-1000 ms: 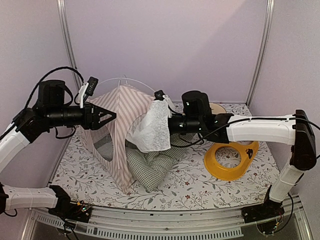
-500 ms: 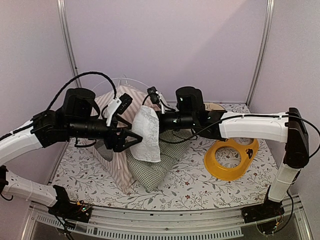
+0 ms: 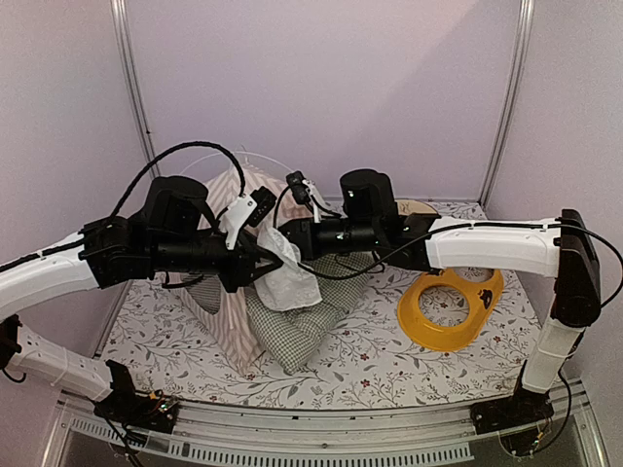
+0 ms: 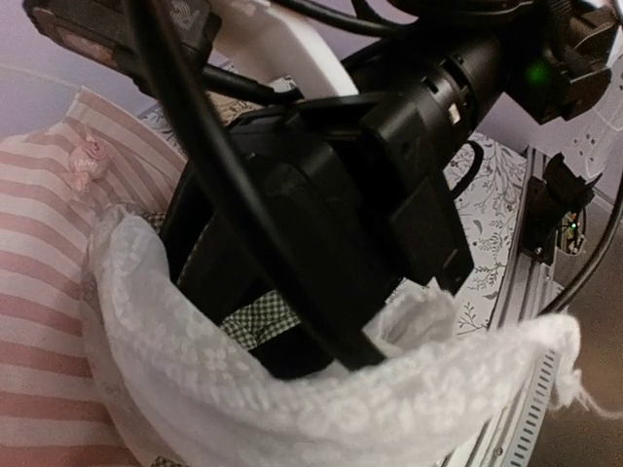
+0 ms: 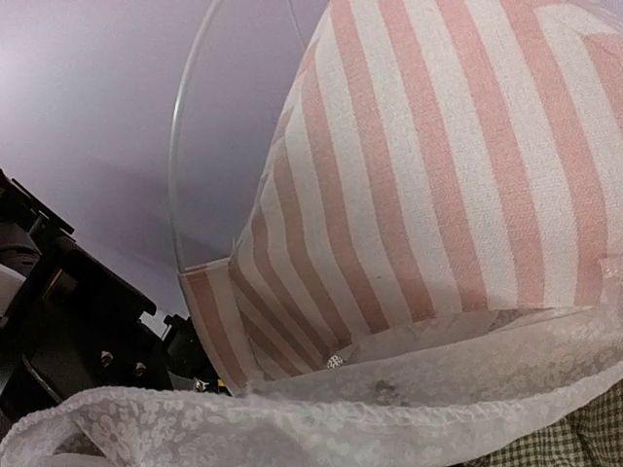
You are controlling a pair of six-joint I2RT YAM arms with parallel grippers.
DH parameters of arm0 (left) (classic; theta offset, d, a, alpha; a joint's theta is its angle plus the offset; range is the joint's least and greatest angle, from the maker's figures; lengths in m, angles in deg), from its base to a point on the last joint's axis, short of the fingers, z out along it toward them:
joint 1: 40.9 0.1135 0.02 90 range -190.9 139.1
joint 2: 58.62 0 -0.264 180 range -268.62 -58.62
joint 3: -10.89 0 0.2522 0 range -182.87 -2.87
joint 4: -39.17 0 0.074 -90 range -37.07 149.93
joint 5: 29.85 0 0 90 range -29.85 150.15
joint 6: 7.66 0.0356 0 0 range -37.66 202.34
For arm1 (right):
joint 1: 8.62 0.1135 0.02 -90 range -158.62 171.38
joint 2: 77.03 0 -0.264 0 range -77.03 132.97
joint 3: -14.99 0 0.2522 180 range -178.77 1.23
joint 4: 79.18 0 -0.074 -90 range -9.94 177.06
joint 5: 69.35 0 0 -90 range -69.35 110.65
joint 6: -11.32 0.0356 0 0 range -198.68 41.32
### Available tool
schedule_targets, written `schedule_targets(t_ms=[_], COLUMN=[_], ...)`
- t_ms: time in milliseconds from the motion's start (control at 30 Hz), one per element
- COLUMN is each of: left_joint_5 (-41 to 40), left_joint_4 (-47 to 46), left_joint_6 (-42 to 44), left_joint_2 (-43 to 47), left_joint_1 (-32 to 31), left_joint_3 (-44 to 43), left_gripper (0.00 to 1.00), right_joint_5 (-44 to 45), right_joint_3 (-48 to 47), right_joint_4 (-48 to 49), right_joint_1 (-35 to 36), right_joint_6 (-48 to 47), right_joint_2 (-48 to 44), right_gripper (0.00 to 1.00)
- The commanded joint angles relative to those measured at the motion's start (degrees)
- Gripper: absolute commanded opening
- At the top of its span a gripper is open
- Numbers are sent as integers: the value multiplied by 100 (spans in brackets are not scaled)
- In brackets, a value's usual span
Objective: Set up the pet tent
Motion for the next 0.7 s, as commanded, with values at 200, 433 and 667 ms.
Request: schedule_targets(t_ms=[200, 433, 667], left_joint_5=[-1223, -1062, -2020], left_joint_4=[276, 575, 984], left_joint_6=[-195, -516, -975], left_joint_2=[114, 643, 898], left_joint_1=[-104, -89, -90], left_joint_3=[-349, -570, -699], left_gripper=[0, 0, 0], right_joint_5=[807, 1214, 1424], right_joint_3=[238, 1159, 1105], right_joint_4=[-119, 10, -163], right_joint_1=[25, -308, -32], right_joint_6=[-218, -229, -549], right_joint_2=[-582, -1081, -432], right_gripper=[49, 58, 59])
